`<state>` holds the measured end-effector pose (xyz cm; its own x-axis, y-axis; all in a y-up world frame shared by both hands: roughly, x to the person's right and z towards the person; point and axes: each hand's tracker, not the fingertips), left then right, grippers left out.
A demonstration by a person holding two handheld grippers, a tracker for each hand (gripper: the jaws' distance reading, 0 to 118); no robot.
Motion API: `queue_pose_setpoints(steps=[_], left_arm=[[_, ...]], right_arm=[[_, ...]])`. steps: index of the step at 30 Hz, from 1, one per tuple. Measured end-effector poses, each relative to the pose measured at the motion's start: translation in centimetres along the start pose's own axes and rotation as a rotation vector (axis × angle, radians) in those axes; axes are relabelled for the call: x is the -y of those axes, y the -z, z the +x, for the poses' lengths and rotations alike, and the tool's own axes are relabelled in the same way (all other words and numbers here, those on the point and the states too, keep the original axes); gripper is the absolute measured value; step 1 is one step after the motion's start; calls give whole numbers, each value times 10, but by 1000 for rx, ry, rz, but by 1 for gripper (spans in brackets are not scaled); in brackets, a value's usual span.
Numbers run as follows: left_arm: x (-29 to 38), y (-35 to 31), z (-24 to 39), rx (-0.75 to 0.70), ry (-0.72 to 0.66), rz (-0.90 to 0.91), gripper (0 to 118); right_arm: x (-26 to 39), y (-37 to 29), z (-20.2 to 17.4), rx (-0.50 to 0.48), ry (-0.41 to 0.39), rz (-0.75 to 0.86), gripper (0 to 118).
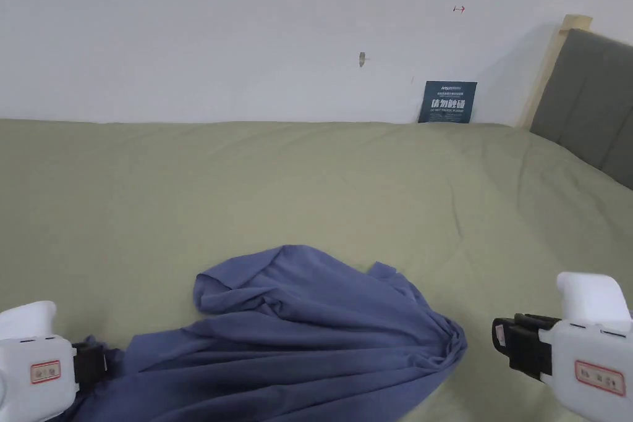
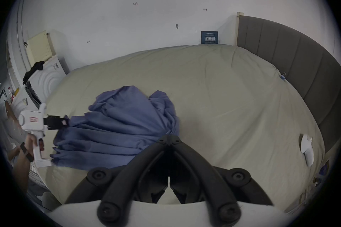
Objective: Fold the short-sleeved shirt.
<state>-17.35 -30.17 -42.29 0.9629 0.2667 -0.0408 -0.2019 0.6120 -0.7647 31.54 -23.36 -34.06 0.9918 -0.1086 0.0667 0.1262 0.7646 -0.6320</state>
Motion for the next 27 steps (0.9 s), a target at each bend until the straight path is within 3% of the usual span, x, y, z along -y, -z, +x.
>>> queue_pose_setpoints(steps=[6, 8, 9, 11, 12, 17, 20, 21, 22, 23, 25, 27], left_arm=[[-4, -17, 2, 43, -7, 28, 17], [-3, -19, -1, 66, -22, 34, 17], [-4, -17, -5, 69, -38, 30, 17], [-2, -16, -7, 72, -45, 30, 17], [-2, -16, -6, 72, -36, 30, 17], [-1, -9, -10, 68, -13, 17, 17], [-1, -3, -13, 81, -13, 19, 17], [-1, 0, -15, 96, -19, 19, 17], [-2, 3, -17, 125, -29, 17, 17], [-4, 6, -19, 168, -41, 16, 17], [-4, 6, -26, 319, -36, 60, 17], [-10, 3, -28, 338, -75, 78, 17]], right_arm=[[-21, 38, 5, -34, -66, -80, 2], [-22, 52, 9, -26, -30, -125, 3], [-21, 60, 13, -28, 18, -162, 10], [-17, 74, 25, -93, 140, -238, 73], [-12, 83, 31, -140, 211, -270, 91], [-10, 110, 47, -175, 387, -172, 91], [-12, 137, 45, -238, 488, -265, 90], [-13, 145, 39, -217, 506, -303, 83], [-13, 150, 34, -220, 511, -333, 52], [-12, 152, 28, -245, 502, -325, 12], [-14, 154, 15, -267, 469, -304, 10], [-20, 147, -1, -227, 410, -235, 10]])
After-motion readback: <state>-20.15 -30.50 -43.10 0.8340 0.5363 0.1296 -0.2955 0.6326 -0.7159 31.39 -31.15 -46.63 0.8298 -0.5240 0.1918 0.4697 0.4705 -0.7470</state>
